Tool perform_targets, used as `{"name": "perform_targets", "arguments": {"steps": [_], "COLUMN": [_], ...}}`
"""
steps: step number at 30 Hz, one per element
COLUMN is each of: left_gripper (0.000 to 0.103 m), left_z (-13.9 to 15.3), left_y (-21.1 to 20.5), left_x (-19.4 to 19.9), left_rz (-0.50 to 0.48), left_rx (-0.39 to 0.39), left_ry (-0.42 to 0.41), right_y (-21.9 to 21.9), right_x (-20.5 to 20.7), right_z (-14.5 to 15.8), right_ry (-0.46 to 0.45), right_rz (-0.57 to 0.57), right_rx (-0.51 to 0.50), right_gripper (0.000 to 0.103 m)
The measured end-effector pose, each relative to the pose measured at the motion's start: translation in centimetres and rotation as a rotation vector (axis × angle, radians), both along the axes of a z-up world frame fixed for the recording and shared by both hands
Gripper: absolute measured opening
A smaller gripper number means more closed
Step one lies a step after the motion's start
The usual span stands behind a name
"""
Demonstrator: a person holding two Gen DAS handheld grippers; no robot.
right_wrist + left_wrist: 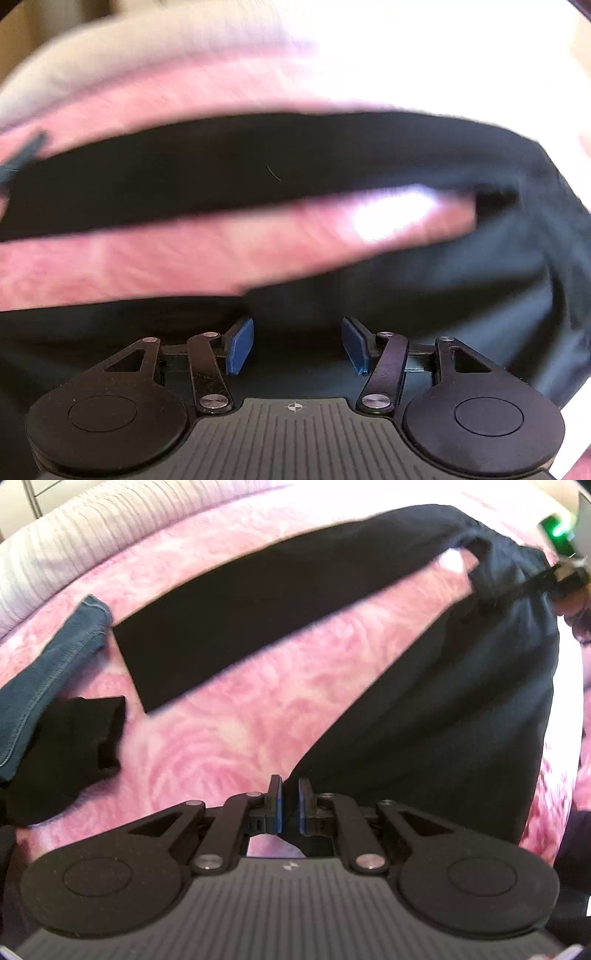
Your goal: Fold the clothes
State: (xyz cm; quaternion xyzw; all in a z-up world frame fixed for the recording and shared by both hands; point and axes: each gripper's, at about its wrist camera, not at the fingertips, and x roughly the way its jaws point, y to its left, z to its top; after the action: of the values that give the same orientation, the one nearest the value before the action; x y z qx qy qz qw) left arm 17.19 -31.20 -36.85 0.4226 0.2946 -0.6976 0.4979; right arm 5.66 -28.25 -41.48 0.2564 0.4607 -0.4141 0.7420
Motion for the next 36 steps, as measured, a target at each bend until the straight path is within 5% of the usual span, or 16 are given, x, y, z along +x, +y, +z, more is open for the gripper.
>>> {"name": "perform_targets", "arguments": {"steps": [6, 11, 14, 21, 28, 36], "left_gripper": [0.008, 0.01, 0.029, 0.051, 0.047, 0.034], "left_z": [-0.7, 0.6, 1.1, 1.1, -0.5, -1.1], "left_y": [-0.7, 2.0, 4.6, 9.6, 10.4, 10.3], "left_x": [0.3, 0.4, 0.9, 0.0, -3.4, -1.5], "left_rz": [0.052, 0.128, 0.222, 0.359, 0.099, 0.185], "left_rx": [0.062, 0.089, 0.121, 0.179, 0.142, 0.2], "left_ry": [0.024, 0.013, 0.074, 0.334, 0.289, 0.367], "right_y": [-4.2, -3.2, -0.3, 6.6, 9.1, 8.7], "right_x": [2.7, -0.1, -1.1, -0.6, -0.1, -3.5], "right_z": [-0.5, 2.4, 3.1, 1.4, 1.9, 3.9], "right_ry": [-0.112, -0.202, -0.192, -0.137, -0.119, -0.068], "right_rz": [0.162, 0.06, 0.111, 0.252, 0.323, 0.193], "right_rx": [-0.023, -0.045, -0.006, 0.091, 0.096, 0.037], "right_gripper": [0.058, 0.058, 0.058, 0.059, 0.059, 0.059]}}
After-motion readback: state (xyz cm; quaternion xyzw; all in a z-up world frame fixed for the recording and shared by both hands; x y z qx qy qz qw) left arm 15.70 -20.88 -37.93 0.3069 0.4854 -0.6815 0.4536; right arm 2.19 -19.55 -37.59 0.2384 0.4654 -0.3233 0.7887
